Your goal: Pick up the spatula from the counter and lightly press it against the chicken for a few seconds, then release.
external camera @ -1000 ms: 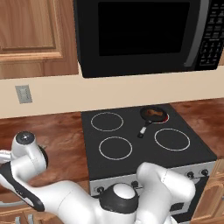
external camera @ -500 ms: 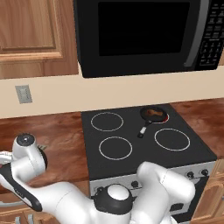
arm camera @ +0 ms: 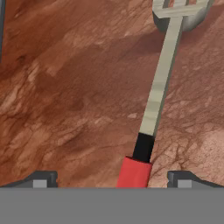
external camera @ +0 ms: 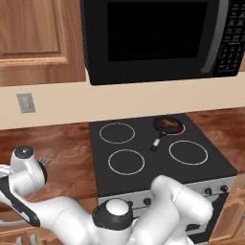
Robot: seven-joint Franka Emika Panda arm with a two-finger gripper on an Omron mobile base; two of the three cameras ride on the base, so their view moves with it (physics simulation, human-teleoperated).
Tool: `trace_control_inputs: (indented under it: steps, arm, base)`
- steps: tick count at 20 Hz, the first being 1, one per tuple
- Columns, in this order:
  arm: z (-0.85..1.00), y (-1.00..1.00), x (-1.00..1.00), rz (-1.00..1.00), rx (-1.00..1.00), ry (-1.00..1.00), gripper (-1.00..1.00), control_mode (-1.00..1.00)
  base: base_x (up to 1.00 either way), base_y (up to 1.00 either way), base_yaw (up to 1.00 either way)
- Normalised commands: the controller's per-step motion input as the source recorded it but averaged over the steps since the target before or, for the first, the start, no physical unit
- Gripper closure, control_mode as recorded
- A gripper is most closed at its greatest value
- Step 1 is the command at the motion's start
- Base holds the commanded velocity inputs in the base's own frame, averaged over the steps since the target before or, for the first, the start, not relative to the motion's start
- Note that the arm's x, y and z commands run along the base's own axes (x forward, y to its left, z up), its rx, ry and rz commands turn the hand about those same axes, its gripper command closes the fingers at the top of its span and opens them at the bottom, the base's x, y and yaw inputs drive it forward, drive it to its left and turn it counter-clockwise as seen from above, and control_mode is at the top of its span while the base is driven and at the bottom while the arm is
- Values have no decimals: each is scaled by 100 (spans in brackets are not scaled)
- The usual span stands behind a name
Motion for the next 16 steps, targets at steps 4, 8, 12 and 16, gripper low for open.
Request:
trace_control_inputs:
  steps: [4,8,12,16]
  arm:
    - [-20,31,16,-4,0,6,100,-100]
    - [-24,15,7,-4,0,6,100,-100]
    - [-24,-14,0,-3,-2,3,100,-100]
    - [-17,-31,-2,-3,-4,1,100,-100]
  base:
    - [0,0,0]
    - [0,0,0]
    - [0,0,0]
    - [0,0,0]
